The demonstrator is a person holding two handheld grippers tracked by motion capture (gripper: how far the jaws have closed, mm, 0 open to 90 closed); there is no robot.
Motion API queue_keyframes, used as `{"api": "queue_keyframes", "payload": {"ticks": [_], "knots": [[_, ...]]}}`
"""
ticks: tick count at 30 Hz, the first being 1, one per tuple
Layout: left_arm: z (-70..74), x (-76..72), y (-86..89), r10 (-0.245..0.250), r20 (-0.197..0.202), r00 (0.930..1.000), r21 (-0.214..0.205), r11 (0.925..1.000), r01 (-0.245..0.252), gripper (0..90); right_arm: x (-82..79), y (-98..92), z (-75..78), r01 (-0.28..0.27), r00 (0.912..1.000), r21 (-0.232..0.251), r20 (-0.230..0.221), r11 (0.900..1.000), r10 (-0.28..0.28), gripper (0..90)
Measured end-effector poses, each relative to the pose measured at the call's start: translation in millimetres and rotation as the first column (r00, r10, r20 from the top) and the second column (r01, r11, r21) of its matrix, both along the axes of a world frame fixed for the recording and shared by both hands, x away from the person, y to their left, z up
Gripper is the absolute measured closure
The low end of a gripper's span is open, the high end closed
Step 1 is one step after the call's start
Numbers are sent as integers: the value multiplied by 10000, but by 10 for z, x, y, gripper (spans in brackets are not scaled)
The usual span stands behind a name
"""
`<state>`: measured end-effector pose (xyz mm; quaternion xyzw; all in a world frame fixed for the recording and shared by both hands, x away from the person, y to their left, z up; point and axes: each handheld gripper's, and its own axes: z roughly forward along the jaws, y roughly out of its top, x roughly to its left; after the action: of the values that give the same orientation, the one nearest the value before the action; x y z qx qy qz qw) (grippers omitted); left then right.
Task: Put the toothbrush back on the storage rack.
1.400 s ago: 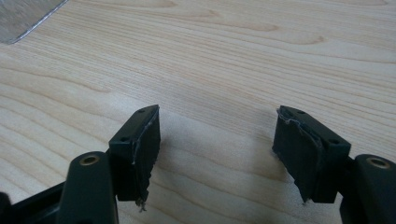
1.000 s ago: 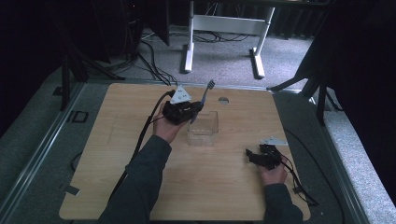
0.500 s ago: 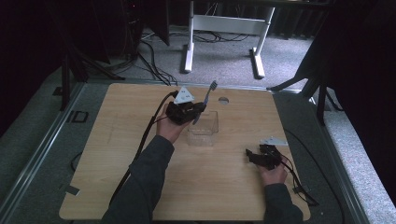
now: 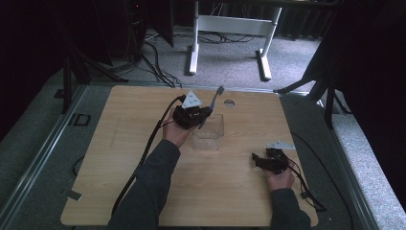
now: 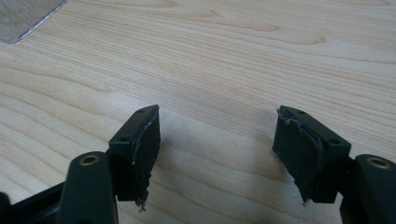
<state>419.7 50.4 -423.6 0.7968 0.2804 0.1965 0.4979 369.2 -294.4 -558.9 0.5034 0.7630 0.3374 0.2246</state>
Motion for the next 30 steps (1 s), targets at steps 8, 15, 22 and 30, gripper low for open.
{"api": "queue_keyframes", "payload": {"ticks": [8,15,22,30], "knots": [[-85,32,-43,-95,-216,9997,341,9994,102,832,0,0,0,-6,10000,4,-10,10000,6,312],[-147,41,-69,-155,-372,9992,612,9980,177,831,-1,0,1,-7,10000,-2,-14,10000,7,312],[-209,38,-86,-291,-566,9980,1045,9939,349,831,-1,1,0,-4,10000,9,-14,10000,4,312],[-325,21,8,-79,-704,9975,1182,9929,162,827,-1,2,0,-21,10000,2,-12,10000,21,312]]}}
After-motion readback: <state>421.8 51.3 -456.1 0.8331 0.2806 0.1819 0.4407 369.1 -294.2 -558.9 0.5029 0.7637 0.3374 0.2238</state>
